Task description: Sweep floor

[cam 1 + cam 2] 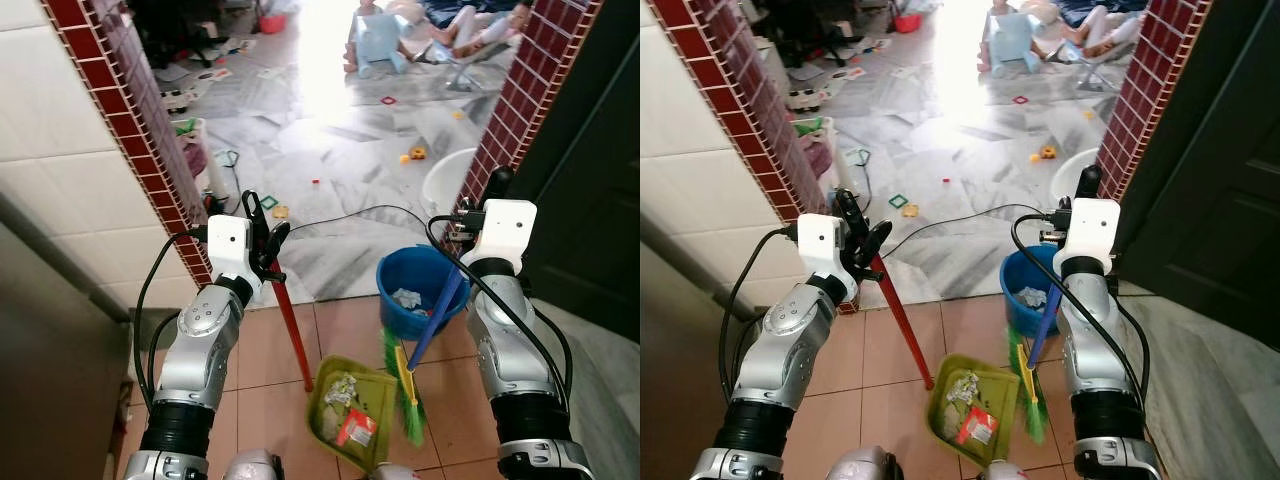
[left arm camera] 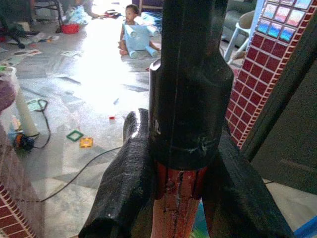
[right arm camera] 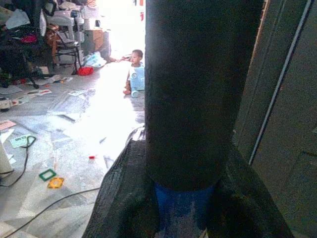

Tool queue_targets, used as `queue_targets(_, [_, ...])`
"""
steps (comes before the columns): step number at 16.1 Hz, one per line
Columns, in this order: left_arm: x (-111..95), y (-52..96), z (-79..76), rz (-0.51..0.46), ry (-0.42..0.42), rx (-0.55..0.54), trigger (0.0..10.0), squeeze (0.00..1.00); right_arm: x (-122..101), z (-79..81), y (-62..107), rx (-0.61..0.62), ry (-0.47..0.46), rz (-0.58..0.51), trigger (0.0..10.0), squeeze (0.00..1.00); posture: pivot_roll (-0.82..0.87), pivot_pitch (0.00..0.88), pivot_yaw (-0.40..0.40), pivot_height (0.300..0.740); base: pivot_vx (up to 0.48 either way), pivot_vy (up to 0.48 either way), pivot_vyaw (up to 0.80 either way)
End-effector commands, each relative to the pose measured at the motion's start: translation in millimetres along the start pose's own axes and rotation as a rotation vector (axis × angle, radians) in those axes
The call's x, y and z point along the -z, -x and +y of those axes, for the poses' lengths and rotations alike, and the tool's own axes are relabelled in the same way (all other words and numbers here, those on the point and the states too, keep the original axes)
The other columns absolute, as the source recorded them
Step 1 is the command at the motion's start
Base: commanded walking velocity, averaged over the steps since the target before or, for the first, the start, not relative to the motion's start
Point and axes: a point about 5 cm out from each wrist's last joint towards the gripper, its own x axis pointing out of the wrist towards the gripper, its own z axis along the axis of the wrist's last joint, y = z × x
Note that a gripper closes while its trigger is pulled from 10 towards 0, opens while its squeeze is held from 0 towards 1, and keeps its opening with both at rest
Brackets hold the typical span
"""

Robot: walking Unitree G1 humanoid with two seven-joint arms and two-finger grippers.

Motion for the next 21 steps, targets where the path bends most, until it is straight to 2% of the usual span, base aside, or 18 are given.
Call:
queue_targets(1, [-20, -4.6, 0.8, -0.076, -0.006, 0.003, 10.0, 0.00, -4, 0.1, -3.5, 0.000, 0.021, -0.013, 10.0, 0.00, -0.10, 0.000, 0.056, 0.740, 0.000, 0.000, -0.80])
queue_targets(4, [-22, -5.3, 3.7, -0.084, 0.008, -0.013, 10.0, 0.00, -4, 0.2, -3.9, -0.001, 0.017, -0.014, 10.0, 0.00, -0.10, 0.000, 0.056, 0.740, 0.000, 0.000, -0.80])
queue_targets(6, [-22, -5.8, 2.5, -0.086, 0.013, -0.007, 10.0, 0.00, -4, 1.0, -4.0, -0.005, 0.017, -0.016, 10.0, 0.00, -0.10, 0.000, 0.057, 0.740, 0.000, 0.000, 0.00])
queue_targets(13, [-21, -6.8, 1.6, -0.079, 0.020, 0.008, 10.0, 0.00, 0, -2.9, -4.4, 0.004, 0.043, 0.008, 10.0, 0.00, -0.11, 0.000, 0.058, 0.740, 0.000, -0.296, -0.59])
queue_targets(16, [-21, -6.5, 3.2, -0.078, 0.011, -0.002, 10.0, 0.00, 4, -2.7, -4.1, -0.004, 0.051, 0.027, 10.0, 0.00, -0.11, 0.000, 0.057, 0.740, 0.000, -0.286, 0.00])
queue_targets(18, [-23, -6.1, 10.0, -0.089, 0.000, -0.062, 10.0, 0.00, 10, -4.4, -2.7, -0.010, 0.048, 0.052, 10.0, 0.00, -0.10, 0.000, 0.055, 0.740, 0.000, 0.000, 0.00])
queue_targets(19, [-24, -6.0, 17.8, -0.089, -0.007, -0.126, 10.0, 0.00, 14, -6.5, -1.6, -0.008, 0.048, 0.068, 10.0, 0.00, -0.10, 0.000, 0.053, 0.740, 0.000, 0.000, 0.00])
queue_targets(21, [-23, -2.9, 31.8, -0.076, 0.035, -0.220, 10.0, 0.00, 19, -9.7, -0.5, -0.007, 0.051, 0.093, 10.0, 0.00, -0.10, 0.000, 0.052, 0.740, 0.000, 0.000, 0.00])
